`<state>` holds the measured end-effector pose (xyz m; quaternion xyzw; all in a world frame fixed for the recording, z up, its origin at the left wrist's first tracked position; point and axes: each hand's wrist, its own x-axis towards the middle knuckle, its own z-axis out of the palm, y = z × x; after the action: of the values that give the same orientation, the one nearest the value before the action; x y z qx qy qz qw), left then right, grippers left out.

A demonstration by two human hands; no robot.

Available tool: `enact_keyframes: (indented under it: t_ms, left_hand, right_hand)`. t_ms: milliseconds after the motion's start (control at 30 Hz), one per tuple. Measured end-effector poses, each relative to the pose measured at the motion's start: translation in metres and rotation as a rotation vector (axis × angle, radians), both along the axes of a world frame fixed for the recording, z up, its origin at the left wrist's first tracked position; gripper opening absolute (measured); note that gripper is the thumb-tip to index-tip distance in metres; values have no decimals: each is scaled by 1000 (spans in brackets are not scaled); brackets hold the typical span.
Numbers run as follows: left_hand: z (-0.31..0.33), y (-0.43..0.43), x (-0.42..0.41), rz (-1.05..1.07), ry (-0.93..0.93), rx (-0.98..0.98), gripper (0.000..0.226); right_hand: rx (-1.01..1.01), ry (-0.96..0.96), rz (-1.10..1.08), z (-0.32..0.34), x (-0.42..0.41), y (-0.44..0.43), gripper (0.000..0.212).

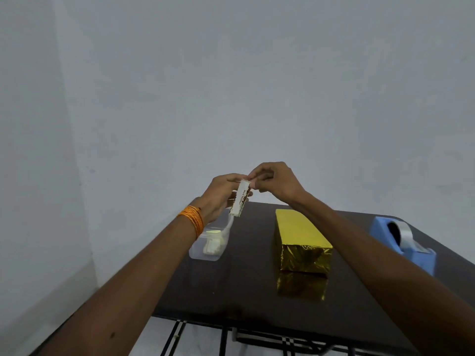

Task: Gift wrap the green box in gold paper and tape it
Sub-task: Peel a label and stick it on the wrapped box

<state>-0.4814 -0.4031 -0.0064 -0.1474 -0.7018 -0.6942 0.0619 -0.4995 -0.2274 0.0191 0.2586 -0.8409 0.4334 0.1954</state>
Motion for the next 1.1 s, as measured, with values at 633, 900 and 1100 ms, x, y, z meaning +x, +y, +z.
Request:
enact_keyframes:
  t_ms: [633,900,1100]
  left_hand:
    - [-20,39,1,252,110,-150,9]
    - [-29,14,-6,455,135,-385,5]
    - [-41,9,-12,456,200,-795,7]
  right_hand:
    - [-141,-78,-182,-23,25,47,12]
    - [-349,-121,-289,-35,22,73,11]
    - [-436,-109,-366,-37,22,94,11]
